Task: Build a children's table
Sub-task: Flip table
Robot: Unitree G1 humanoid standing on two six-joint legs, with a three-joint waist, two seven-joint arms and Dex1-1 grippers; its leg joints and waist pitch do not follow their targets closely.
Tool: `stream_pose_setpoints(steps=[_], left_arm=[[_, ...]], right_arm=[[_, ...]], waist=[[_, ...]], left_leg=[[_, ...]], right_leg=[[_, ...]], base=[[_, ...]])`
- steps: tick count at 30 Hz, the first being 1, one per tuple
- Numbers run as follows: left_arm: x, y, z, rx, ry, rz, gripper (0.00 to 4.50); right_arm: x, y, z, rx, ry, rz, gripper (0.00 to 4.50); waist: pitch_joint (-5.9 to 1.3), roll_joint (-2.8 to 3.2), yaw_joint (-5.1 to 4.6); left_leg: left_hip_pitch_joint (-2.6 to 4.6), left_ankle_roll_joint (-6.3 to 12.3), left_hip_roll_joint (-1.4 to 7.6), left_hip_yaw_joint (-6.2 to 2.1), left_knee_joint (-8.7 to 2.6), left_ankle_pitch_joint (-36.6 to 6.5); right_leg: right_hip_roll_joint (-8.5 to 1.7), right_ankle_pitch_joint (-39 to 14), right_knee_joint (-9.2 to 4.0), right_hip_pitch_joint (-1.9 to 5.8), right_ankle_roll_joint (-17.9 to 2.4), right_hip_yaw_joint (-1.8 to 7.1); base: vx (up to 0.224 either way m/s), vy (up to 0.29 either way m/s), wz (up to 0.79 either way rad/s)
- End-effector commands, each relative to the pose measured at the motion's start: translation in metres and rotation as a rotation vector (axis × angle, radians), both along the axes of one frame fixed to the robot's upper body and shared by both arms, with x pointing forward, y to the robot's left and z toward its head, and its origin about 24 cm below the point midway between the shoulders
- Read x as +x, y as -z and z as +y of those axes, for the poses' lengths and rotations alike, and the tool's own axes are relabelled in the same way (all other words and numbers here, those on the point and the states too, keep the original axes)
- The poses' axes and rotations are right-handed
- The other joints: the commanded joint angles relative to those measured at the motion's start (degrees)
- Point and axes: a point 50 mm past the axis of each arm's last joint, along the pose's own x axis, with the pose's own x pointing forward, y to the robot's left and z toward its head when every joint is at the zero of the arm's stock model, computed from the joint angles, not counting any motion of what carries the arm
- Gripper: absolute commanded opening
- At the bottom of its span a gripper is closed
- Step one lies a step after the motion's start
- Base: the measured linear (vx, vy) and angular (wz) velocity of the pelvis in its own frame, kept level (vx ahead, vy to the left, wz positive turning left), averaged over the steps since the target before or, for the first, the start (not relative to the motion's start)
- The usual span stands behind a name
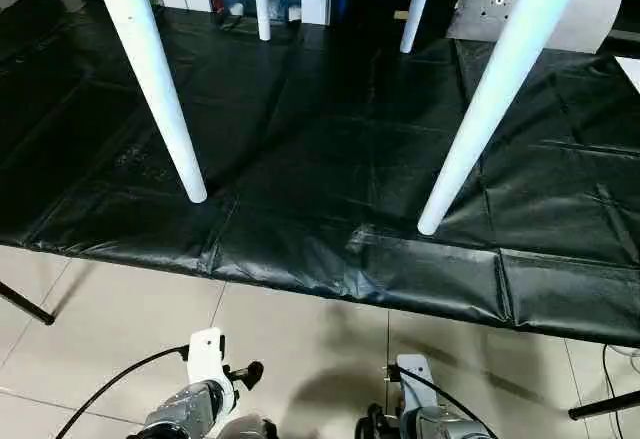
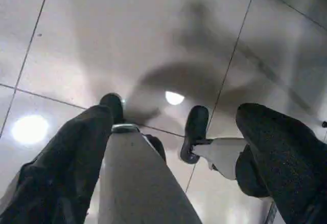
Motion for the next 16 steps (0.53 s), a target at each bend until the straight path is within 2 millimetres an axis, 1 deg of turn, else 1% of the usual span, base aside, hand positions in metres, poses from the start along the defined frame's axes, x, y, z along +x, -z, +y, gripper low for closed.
stream_pose_setpoints(steps=[1,7,12,16], left_arm=[[-0.0044,0.0023,0.0010,0.008,0.001,0.024,4.42],[-0.0044,0.0023,0.0010,0.008,0.001,0.024,4.42],[-0.0044,0.0023,0.0010,0.008,0.001,0.024,4.42],[-0.0044,0.0023,0.0010,0.008,0.001,0.024,4.42]], right_arm=[[-0.0160,0.0061,-0.0043,-0.021,0.003,0.065,4.50],[-0.0160,0.0061,-0.0043,-0.021,0.003,0.065,4.50],[-0.0160,0.0061,-0.0043,-0.021,0.003,0.065,4.50],[-0.0160,0.0061,-0.0043,-0.021,0.003,0.065,4.50]], waist=[[-2.83,0.51,-0.22],[-2.75,0.48,-0.23],[-2.62,0.58,-0.27],[-2.64,0.51,-0.25]], left_leg=[[0.37,3.46,7.42,-2.46,-5.59,-10.1],[0.36,3.34,7.43,-2.45,-5.66,-10.6],[0.46,2.39,7.54,-2.52,-5.89,-12.2],[0.37,2.43,7.46,-2.50,-5.83,-11.8]], right_leg=[[-7.07,-3.8,-3.65,1.72,-17.6,3.35],[-7.12,-4.9,-3.83,1.66,-17.5,3.44],[-7.08,-6.3,-3.98,1.51,-17.1,3.47],[-7.17,-6.0,-3.99,1.57,-17.0,3.55]], base=[[0.000,0.000,0.00],[0.000,0.000,0.00],[0.000,0.000,0.00],[0.000,0.000,0.00]])
